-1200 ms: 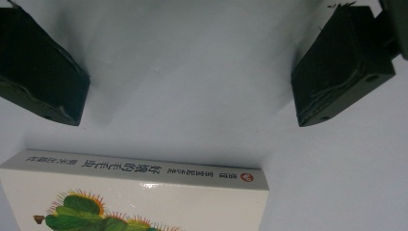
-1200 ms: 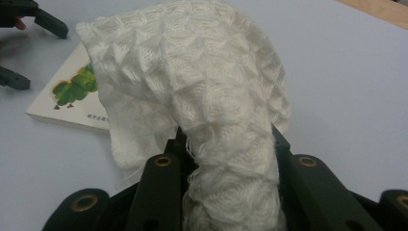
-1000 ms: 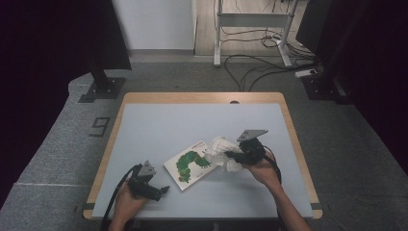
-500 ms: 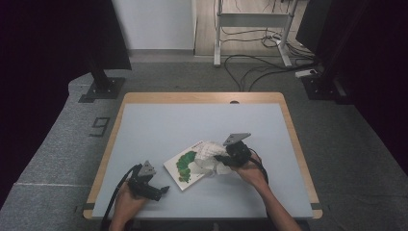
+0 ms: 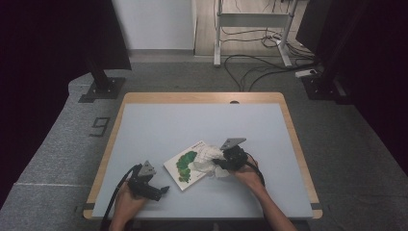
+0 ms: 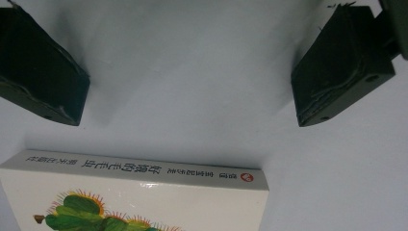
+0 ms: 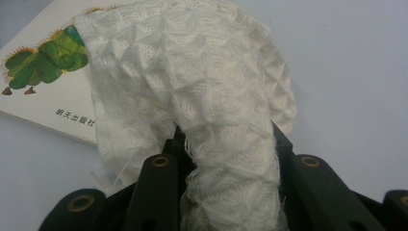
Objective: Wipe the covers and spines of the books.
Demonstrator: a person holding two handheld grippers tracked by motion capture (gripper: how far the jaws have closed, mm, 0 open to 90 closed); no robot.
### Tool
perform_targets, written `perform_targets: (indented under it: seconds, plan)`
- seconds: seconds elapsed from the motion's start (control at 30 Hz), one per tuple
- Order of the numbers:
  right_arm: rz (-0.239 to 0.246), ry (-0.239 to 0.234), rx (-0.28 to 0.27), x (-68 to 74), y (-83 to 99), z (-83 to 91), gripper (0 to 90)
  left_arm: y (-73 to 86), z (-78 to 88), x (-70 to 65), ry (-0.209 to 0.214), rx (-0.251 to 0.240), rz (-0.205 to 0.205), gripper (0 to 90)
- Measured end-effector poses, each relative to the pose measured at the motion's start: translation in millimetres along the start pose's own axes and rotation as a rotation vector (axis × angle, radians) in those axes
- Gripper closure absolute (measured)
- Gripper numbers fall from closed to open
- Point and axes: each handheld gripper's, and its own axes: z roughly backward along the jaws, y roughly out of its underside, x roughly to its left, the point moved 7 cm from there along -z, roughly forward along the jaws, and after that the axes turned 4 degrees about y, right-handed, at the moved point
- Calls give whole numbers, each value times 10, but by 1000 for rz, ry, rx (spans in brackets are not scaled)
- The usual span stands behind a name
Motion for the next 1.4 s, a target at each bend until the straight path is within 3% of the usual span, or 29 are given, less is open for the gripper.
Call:
perform_targets:
  seconds: [0.27, 0.7, 1.4]
  plan:
    - [14, -12, 1, 101, -35, -22, 652, 0, 1, -1, -1, 0, 0, 0]
    - [41, -128, -8, 422, -124, -88, 656, 7, 16, -10, -6, -2, -1, 2]
    - [109, -209, 4, 918, -274, -190, 654, 197, 200, 104, -4, 0, 12, 4]
